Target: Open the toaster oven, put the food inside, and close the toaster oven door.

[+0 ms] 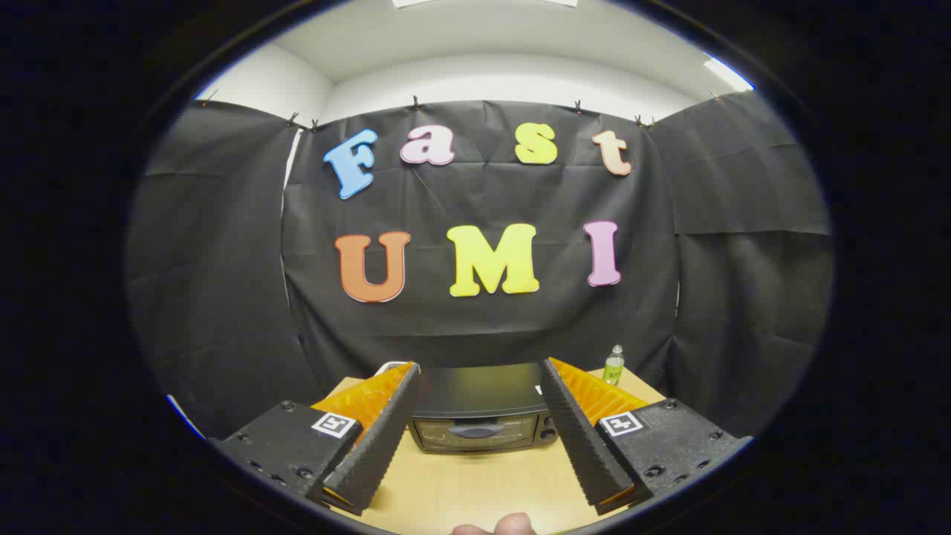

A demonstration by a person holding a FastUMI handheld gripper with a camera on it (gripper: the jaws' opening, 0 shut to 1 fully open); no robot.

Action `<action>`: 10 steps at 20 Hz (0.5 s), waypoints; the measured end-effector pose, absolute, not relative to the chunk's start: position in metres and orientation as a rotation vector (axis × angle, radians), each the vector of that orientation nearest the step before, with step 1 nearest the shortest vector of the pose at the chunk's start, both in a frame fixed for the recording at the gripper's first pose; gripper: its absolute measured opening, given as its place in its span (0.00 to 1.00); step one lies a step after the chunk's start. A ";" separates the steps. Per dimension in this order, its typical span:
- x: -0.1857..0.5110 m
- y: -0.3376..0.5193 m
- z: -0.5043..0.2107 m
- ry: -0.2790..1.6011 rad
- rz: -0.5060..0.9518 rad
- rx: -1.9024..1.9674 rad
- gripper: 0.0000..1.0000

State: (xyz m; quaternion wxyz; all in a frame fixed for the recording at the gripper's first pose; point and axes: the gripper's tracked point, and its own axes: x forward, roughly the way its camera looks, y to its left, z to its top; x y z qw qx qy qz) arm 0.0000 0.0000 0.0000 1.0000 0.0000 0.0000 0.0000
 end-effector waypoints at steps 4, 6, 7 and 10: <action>-0.003 -0.005 0.003 0.001 -0.003 -0.009 1.00; -0.003 -0.009 0.001 0.007 -0.009 -0.007 1.00; -0.004 -0.010 0.000 0.011 -0.011 -0.004 1.00; -0.004 -0.012 0.000 0.014 -0.014 0.004 1.00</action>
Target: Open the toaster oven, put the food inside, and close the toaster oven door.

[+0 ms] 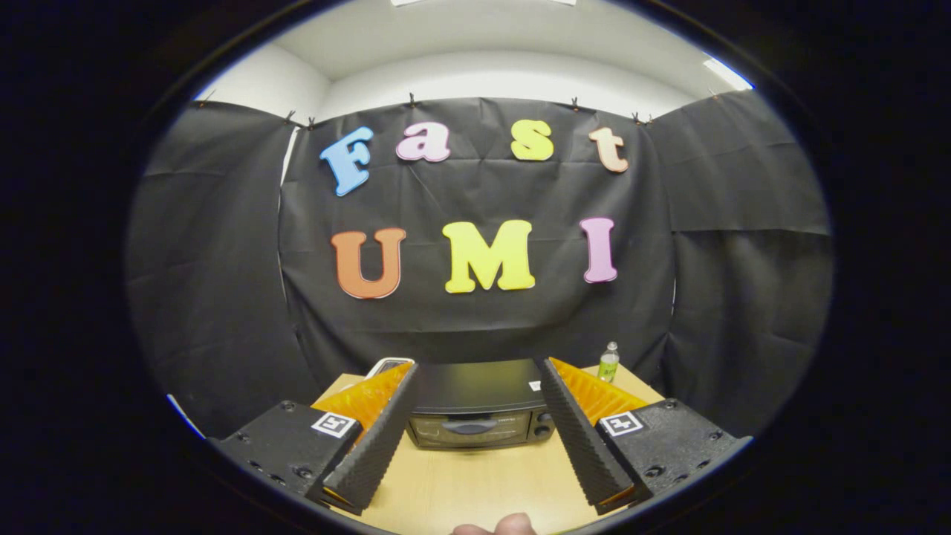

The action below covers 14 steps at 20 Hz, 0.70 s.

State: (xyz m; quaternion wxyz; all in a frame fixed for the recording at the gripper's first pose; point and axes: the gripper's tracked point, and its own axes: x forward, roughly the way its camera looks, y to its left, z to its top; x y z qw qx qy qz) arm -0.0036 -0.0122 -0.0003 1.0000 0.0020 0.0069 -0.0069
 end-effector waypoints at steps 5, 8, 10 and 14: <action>-0.002 -0.013 -0.004 0.026 -0.005 0.016 1.00; -0.001 -0.013 -0.009 0.038 0.000 0.011 1.00; 0.003 -0.018 -0.012 0.045 -0.006 0.003 1.00; 0.017 -0.027 -0.026 0.067 -0.020 0.007 1.00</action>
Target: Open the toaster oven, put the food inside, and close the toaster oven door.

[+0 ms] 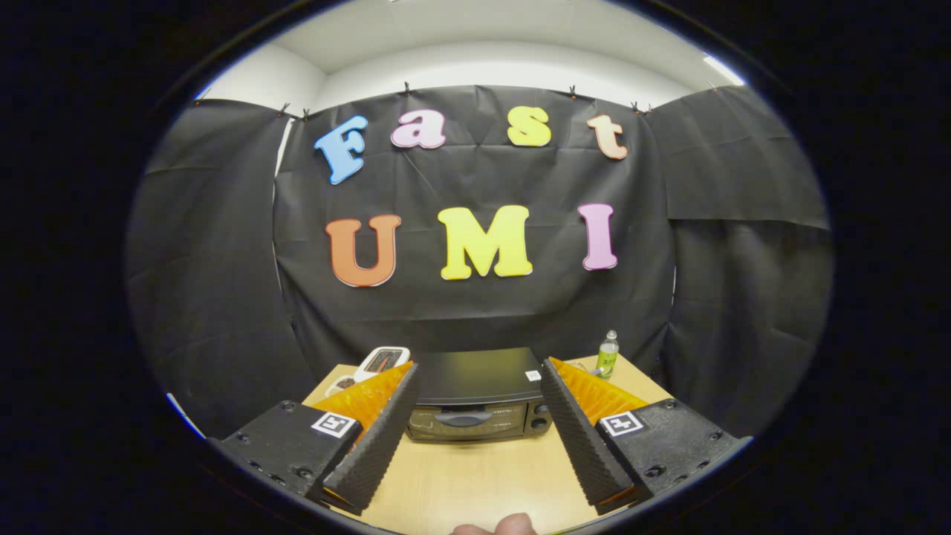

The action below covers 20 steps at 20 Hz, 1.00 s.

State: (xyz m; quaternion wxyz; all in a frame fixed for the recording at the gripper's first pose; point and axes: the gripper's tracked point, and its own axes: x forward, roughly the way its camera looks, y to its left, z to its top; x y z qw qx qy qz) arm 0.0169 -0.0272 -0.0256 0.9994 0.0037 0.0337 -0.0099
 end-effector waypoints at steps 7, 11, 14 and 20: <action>0.080 -0.019 -0.083 0.160 0.024 -0.010 1.00; 0.135 -0.010 -0.124 0.217 0.043 -0.006 1.00; 0.178 -0.004 -0.153 0.257 0.038 -0.006 1.00; 0.233 -0.004 -0.218 0.377 0.013 -0.025 1.00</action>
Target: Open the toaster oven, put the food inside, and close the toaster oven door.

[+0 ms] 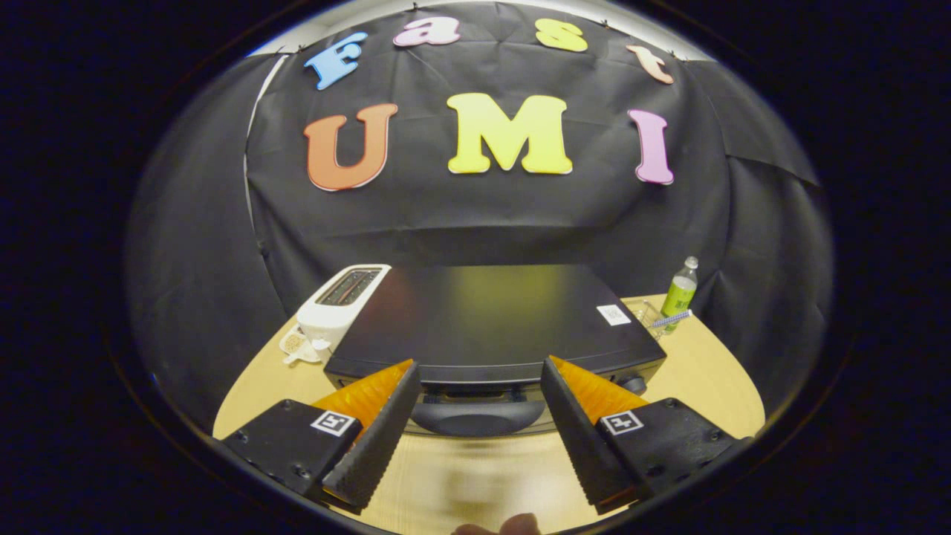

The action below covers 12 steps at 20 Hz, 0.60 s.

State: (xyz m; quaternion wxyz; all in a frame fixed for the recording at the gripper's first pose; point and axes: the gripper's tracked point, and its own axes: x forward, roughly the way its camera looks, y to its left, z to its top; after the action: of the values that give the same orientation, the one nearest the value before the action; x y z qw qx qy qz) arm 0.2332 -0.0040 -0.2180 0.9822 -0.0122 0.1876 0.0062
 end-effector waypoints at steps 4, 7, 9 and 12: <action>0.240 -0.003 -0.241 0.423 -0.004 -0.020 1.00; 0.238 -0.001 -0.237 0.409 0.008 -0.030 1.00; 0.242 -0.002 -0.244 0.409 0.011 -0.036 1.00; 0.231 -0.001 -0.247 0.411 -0.001 -0.053 1.00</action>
State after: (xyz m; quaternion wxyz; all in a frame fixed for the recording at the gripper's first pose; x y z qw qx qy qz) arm 0.2306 -0.0012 -0.2469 0.9786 -0.0262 0.2040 -0.0005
